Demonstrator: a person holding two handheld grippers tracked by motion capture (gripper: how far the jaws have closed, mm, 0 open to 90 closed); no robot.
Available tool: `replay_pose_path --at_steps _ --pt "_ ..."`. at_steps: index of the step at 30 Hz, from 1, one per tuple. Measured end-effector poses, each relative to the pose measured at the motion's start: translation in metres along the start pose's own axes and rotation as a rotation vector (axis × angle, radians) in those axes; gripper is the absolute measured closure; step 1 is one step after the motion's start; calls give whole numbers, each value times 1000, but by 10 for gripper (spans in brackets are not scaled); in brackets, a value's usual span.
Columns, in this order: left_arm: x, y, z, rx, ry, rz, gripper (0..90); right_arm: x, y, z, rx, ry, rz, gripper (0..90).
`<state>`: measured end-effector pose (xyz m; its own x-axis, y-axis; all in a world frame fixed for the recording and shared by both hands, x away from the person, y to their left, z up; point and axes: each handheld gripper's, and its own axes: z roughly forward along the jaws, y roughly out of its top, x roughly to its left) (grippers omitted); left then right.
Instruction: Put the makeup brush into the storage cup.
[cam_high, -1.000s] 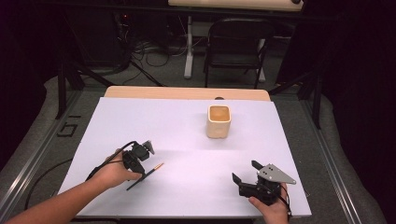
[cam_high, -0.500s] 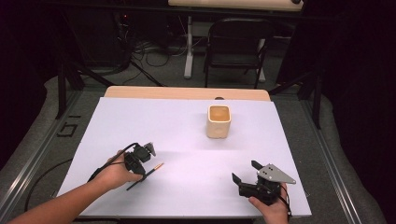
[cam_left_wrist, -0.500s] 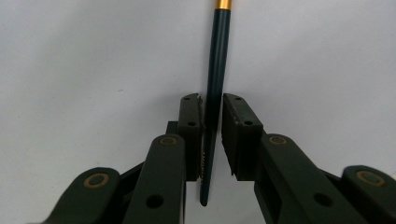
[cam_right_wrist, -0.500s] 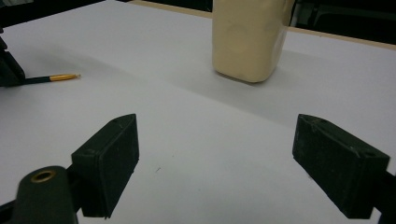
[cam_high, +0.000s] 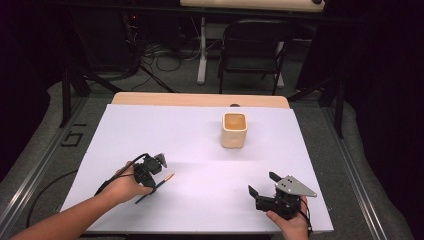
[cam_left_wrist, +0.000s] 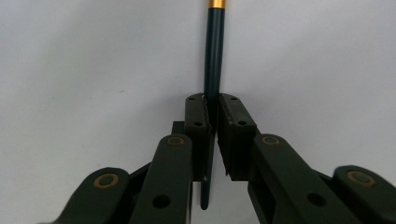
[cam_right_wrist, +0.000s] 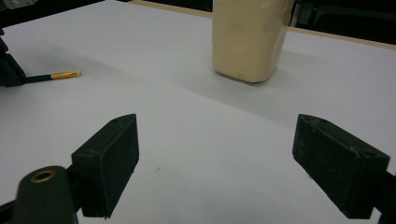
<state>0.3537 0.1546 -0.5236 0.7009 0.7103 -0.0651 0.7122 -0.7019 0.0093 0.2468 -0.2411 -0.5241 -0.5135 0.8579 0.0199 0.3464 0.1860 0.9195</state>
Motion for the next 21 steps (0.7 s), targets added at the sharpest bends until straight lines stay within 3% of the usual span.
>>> replay_pose_path --at_steps 21 --pt "1 0 0 0 -6 -8 839 0 0 -1 11 1 -2 144"
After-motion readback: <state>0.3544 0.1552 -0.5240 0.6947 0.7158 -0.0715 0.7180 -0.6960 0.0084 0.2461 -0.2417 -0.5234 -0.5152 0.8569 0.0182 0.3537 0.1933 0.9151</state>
